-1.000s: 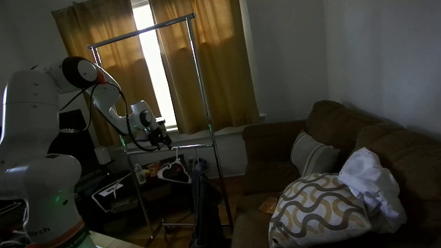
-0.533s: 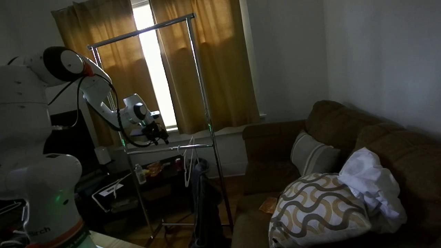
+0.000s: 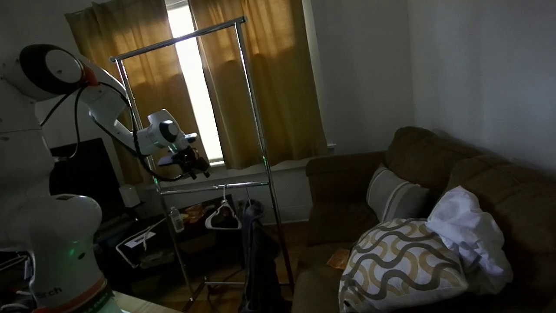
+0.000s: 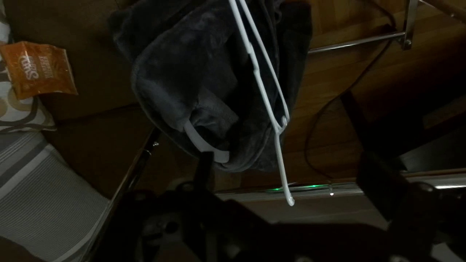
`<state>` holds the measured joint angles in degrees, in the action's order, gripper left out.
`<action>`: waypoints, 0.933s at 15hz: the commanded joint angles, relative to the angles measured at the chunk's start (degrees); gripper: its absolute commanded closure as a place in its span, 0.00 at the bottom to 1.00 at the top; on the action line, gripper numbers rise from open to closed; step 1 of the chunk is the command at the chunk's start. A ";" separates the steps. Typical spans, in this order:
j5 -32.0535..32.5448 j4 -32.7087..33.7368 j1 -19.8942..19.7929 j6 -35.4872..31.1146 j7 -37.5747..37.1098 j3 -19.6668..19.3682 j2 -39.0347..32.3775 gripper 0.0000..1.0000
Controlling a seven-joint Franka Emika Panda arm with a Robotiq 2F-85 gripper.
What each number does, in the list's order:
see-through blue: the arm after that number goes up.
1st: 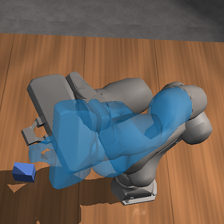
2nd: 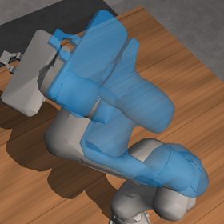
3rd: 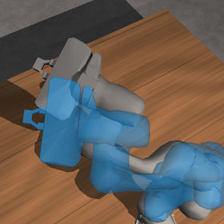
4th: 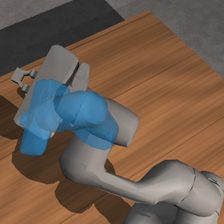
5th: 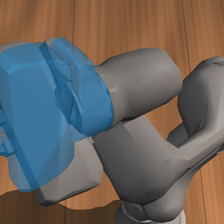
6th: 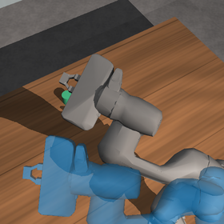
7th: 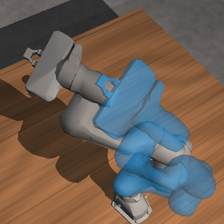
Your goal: Move the white hanger to the bottom rail.
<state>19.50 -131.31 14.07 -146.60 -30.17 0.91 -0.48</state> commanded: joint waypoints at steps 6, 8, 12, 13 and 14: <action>-0.88 -6.08 -5.38 5.83 -1.05 5.19 9.42 0.00; -0.93 -6.77 -6.19 6.90 -1.47 6.01 10.86 0.00; -0.67 -7.89 -7.56 8.94 -2.73 7.56 13.83 0.00; -0.64 -8.19 -7.87 9.41 -3.08 7.92 14.62 0.00; -0.58 -8.44 -8.18 9.82 -3.48 8.31 15.44 0.00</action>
<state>19.25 -137.09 7.53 -138.71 -32.00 7.27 10.86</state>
